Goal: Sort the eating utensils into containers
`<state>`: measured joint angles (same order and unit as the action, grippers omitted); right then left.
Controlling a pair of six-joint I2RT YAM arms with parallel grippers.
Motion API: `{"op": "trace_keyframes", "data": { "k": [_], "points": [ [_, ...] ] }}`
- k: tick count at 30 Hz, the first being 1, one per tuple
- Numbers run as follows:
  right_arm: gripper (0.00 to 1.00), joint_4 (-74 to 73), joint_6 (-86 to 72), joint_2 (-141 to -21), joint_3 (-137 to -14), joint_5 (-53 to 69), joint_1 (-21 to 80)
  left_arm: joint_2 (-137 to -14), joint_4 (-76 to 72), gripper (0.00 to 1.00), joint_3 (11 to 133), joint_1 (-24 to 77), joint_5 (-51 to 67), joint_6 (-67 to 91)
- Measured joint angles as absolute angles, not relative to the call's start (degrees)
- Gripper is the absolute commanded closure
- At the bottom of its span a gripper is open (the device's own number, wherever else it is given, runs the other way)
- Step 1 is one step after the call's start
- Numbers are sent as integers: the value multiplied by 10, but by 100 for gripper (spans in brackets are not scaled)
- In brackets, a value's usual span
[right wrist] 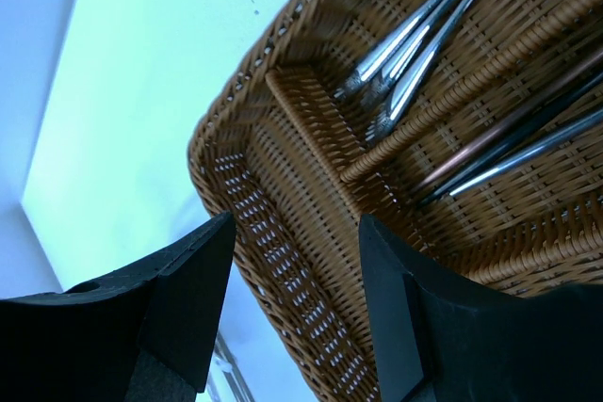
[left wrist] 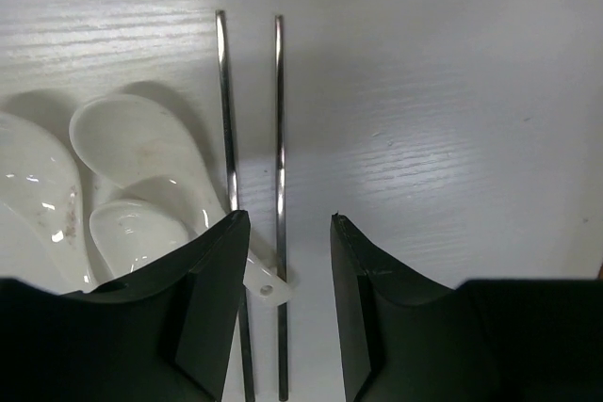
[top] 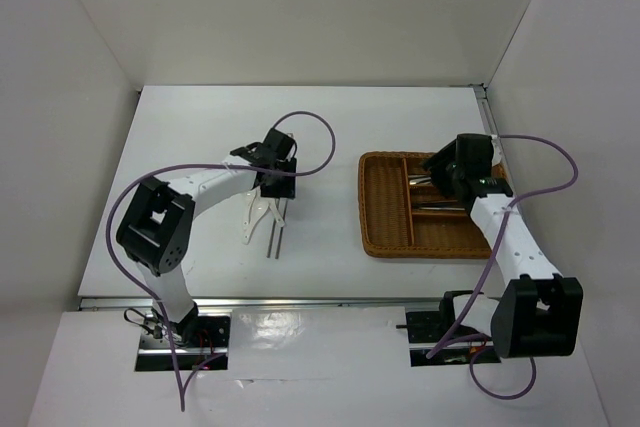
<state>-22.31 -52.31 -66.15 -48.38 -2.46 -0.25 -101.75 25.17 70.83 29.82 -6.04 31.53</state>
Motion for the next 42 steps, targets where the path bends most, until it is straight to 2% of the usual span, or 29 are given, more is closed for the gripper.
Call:
{"op": "trace_keyframes", "data": {
  "k": [24,42],
  "points": [
    [36,-196,-504,-681,-473,7,-3,-1014,274,49,666,313,-104,347],
    [36,-197,-503,-668,-453,9,-3,-1015,284,57,655,312,-116,380]
  ]
}}
